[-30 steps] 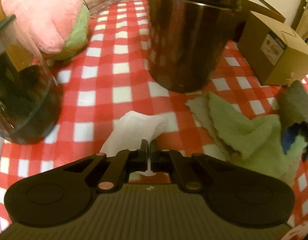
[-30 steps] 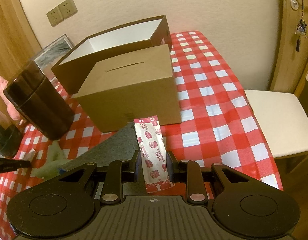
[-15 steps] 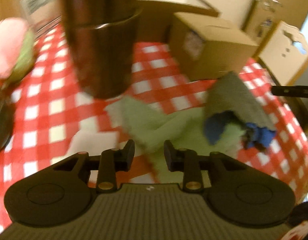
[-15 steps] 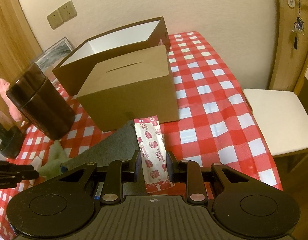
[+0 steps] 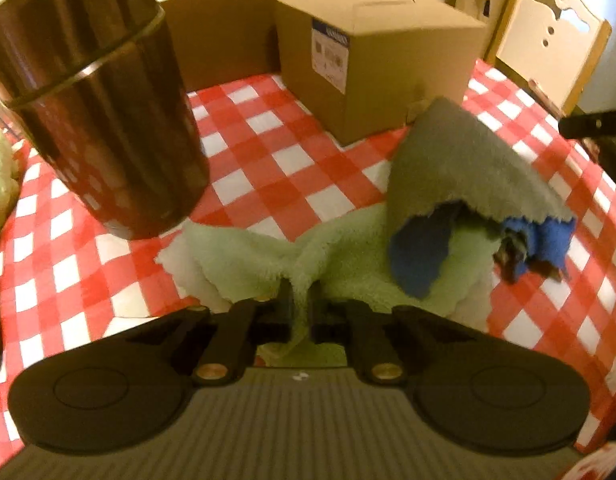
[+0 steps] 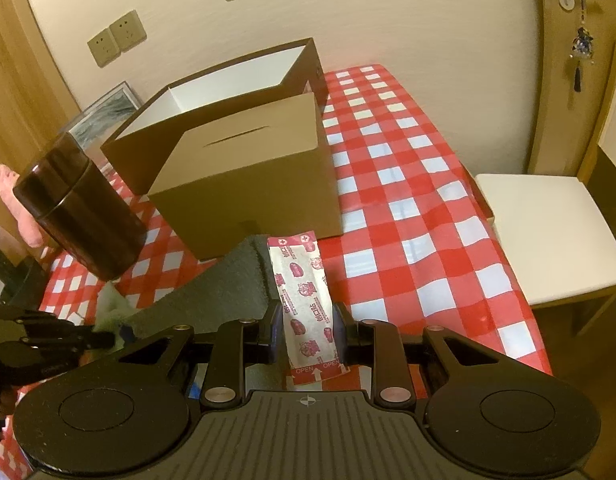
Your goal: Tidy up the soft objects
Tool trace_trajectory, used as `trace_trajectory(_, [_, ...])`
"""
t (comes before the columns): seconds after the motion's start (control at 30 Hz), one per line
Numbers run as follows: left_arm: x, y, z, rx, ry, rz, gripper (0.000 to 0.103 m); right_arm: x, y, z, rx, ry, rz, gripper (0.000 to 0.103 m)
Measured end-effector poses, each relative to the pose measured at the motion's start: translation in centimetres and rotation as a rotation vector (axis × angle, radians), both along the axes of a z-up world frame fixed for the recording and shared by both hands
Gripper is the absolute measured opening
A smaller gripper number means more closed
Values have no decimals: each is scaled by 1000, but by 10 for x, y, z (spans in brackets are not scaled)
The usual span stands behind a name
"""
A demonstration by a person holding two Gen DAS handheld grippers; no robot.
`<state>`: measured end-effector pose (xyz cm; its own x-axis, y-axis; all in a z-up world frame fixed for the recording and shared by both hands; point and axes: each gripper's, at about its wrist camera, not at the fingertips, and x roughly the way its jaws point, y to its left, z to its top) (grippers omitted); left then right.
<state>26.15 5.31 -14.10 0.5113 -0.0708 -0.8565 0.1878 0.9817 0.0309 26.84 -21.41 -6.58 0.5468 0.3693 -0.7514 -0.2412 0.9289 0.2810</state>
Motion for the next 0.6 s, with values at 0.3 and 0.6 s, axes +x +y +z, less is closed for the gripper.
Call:
trace_trajectory(0.3, [-26,17,87,-95,-188,93,6,-1,-1,6,19,-17,1,26])
trace_trajectory(0.6, [-35,12,161,-150,-369,120,6,4,12,30,64,-70,79,26])
